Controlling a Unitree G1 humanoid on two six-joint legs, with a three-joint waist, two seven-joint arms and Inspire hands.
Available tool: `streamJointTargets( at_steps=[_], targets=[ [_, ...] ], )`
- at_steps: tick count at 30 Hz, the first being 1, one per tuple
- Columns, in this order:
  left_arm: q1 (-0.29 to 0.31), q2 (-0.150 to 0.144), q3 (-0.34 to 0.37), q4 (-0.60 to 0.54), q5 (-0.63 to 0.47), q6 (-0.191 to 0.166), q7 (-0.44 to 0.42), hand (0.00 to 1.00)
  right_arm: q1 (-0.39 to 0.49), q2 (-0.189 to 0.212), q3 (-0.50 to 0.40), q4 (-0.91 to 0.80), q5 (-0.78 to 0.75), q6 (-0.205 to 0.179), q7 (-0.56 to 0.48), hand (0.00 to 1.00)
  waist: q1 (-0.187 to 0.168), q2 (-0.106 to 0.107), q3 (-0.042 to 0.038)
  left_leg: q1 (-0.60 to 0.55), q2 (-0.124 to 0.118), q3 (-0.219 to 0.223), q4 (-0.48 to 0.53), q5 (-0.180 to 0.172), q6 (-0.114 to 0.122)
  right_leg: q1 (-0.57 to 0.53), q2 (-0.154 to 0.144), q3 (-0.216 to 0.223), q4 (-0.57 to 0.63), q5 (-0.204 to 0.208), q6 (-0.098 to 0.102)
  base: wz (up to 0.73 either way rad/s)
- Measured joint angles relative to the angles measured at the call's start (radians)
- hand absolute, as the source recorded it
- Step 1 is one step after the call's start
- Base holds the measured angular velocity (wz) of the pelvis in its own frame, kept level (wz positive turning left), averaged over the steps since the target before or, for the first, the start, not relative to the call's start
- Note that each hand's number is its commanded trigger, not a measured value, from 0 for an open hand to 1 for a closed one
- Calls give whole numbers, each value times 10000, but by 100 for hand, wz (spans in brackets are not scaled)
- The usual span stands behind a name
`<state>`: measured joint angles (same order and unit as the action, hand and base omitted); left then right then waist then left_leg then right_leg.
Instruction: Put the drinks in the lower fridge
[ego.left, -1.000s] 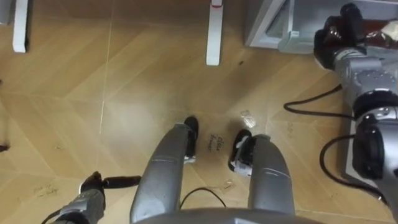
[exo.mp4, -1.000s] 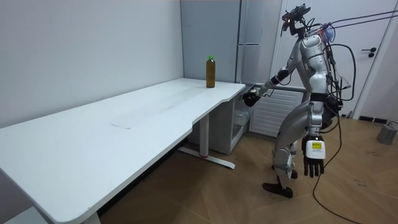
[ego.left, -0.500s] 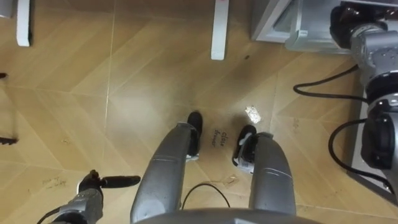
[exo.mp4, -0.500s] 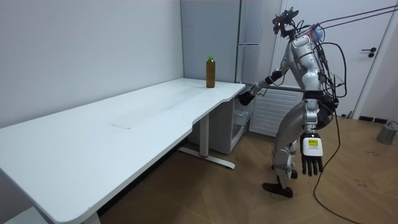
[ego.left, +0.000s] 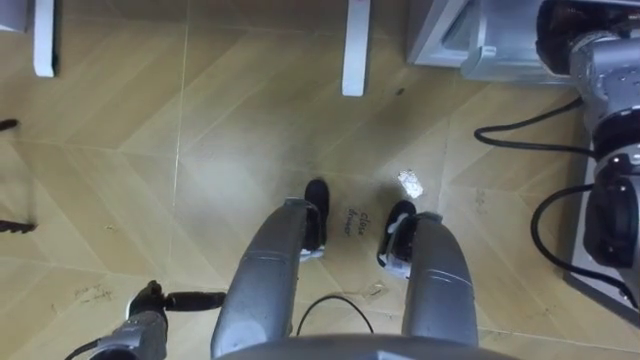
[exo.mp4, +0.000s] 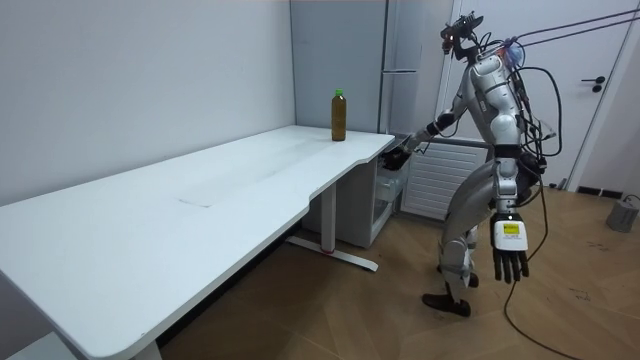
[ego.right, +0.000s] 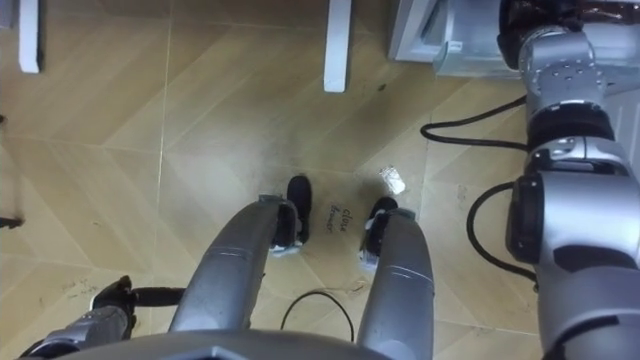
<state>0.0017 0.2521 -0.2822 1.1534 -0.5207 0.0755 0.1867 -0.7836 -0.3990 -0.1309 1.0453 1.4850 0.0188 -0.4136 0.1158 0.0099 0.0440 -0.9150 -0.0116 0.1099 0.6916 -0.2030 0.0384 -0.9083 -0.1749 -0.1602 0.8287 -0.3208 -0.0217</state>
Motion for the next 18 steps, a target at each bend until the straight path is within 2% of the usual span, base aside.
streamJointTargets(
  at_steps=[3,9,18],
  targets=[
    [2,-14,0,-118,-37,-1,17,0,18,0,-4,24,8,2,-50,0,-5,67,2,-14,2,-2,-36,2,3,2,-17,-33,-49,7,-9,0],
    [1,-13,6,-141,-373,-3,71,0,19,-200,10,57,18,-10,1,0,-52,86,7,112,-10,-19,-89,4,8,165,-59,-116,-141,9,-9,1],
    [1,-20,-165,-312,-382,-9,286,0,27,-252,12,338,36,8,141,0,-19,105,18,310,-8,-23,-268,19,32,382,-47,-140,-327,49,31,0]
  ],
)
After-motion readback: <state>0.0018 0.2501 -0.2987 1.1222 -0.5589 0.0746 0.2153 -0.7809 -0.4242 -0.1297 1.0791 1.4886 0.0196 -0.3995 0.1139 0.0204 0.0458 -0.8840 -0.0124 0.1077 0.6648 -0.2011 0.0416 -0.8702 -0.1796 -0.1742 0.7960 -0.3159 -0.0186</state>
